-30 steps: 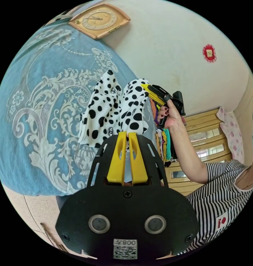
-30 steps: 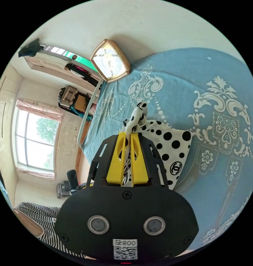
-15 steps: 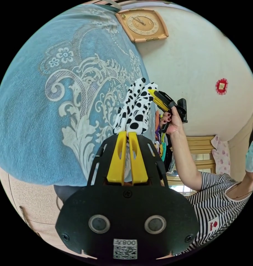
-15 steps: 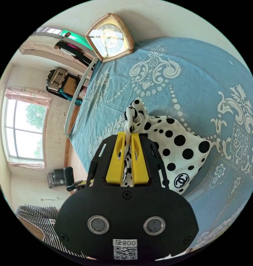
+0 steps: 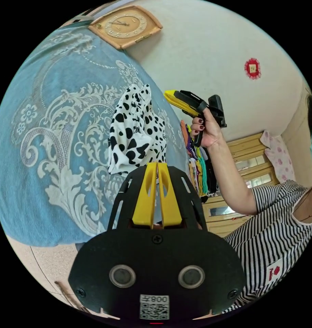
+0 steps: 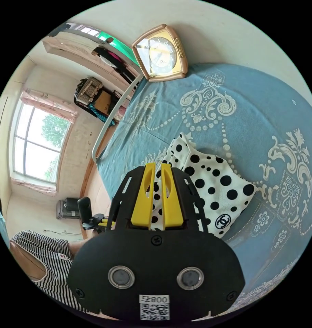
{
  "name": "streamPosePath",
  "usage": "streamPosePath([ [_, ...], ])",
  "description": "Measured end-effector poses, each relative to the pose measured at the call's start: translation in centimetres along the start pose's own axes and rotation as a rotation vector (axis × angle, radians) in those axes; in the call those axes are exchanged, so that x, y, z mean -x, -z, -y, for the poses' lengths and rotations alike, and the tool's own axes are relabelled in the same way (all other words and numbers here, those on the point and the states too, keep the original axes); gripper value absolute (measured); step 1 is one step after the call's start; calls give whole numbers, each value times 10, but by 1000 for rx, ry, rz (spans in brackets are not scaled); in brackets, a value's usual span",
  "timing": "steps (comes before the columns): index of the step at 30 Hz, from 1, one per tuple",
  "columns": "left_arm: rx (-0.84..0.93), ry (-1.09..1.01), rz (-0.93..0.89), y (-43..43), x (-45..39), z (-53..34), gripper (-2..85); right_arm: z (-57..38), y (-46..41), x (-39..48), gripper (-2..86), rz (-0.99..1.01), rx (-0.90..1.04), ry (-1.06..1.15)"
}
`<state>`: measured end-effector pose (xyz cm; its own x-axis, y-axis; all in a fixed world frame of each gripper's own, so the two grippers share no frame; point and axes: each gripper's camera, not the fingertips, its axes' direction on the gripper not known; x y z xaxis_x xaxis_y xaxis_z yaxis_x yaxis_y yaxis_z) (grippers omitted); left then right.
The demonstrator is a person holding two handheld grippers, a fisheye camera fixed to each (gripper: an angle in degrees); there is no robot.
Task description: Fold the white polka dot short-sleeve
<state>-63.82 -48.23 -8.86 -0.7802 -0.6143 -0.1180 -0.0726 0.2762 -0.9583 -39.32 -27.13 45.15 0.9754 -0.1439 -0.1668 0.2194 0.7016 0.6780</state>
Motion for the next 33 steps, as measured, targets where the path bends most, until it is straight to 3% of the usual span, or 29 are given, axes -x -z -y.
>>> streamPosePath([
  [5, -6, 49, 177, 5, 13, -1, 1, -1, -34, 14, 5, -157, 127, 24],
  [9, -4, 115, 134, 9, 38, -12, 0, 1, -65, 20, 3, -262, 211, 44],
  [18, 21, 110, 125, 14, 33, -16, 1, 1, -44, 42, 2, -209, 192, 65],
  [23, 63, 74, 171, 15, 22, -20, 1, 5, -10, 68, 1, -256, 53, 88],
  [33, 89, 71, 158, 14, 14, -33, 2, 21, -16, 72, 1, -267, 149, 48],
])
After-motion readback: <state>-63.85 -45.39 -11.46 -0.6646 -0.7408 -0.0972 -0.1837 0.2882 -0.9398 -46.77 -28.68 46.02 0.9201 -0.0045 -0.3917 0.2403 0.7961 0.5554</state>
